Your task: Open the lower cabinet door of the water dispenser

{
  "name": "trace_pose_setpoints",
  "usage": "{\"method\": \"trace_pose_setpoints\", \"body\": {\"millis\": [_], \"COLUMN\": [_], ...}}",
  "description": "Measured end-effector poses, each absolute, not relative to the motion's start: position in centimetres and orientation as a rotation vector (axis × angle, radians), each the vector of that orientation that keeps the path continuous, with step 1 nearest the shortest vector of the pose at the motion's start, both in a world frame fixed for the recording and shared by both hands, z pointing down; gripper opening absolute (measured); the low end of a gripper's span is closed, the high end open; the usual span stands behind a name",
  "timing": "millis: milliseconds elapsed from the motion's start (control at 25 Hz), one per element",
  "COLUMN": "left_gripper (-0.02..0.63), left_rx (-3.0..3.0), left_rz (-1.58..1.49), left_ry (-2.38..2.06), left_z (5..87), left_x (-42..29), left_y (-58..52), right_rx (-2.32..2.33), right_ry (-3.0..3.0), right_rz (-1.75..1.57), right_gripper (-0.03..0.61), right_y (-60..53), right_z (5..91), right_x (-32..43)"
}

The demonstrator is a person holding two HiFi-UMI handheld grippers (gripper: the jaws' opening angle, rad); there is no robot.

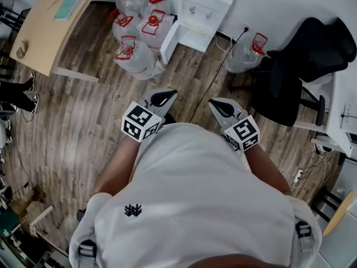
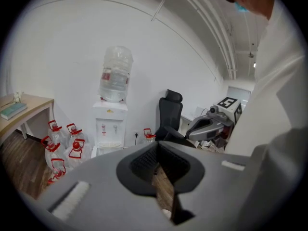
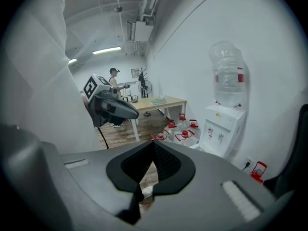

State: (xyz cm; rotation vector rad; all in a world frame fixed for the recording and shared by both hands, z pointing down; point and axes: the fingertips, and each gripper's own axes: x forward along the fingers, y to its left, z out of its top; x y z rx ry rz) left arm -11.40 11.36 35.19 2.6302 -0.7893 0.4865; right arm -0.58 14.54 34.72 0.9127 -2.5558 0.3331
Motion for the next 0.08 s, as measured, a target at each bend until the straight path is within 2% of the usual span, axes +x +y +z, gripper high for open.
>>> {"method": "trace_pose_setpoints", "body": {"millis": [80], "left_gripper": [0.057], "left_rx": [2.642], "left_rz": [0.488], "left_ry": [-0.784], "left_z": [34.8], "left_x": [-13.0], "left_y": [9.0], "right_rx": [0.921], "right_ry": [-2.559], "right_rz": [0.323], "right_gripper": [0.0], "right_y": [12.1], "right_z": [34.3], "right_x": [-2.2]}}
